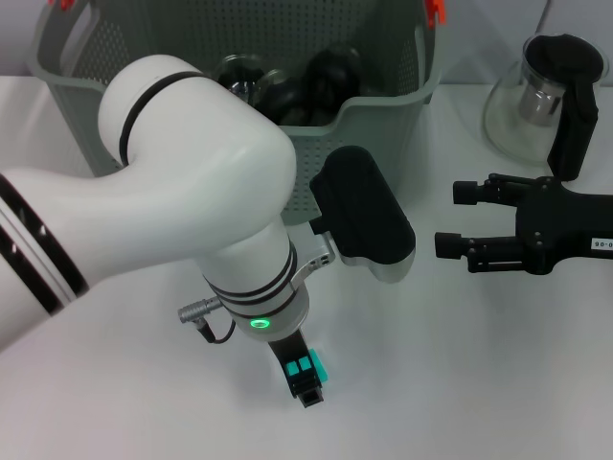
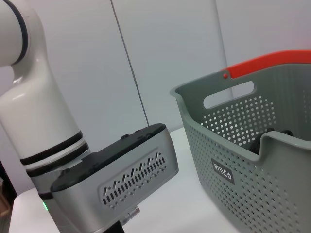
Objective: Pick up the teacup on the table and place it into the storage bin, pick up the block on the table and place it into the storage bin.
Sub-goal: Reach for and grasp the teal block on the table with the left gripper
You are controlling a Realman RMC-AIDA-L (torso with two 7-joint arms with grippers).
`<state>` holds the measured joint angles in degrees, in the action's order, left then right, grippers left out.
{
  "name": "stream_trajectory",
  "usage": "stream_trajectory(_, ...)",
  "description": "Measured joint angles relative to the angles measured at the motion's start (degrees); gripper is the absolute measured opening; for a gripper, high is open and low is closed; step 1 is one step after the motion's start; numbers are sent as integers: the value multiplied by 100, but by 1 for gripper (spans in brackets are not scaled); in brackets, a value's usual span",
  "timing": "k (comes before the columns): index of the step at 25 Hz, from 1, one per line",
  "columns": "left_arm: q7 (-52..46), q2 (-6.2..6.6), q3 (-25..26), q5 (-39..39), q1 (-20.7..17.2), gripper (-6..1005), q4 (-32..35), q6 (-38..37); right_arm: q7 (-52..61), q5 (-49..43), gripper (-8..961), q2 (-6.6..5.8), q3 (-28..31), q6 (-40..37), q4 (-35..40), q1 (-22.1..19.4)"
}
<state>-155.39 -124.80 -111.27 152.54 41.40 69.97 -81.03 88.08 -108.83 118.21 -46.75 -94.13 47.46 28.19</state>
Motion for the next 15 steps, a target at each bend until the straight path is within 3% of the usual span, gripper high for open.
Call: stream_trajectory(15, -38, 0, -62, 6, 0, 572, -28, 54, -1, 2, 928, 0, 0, 0, 0, -5)
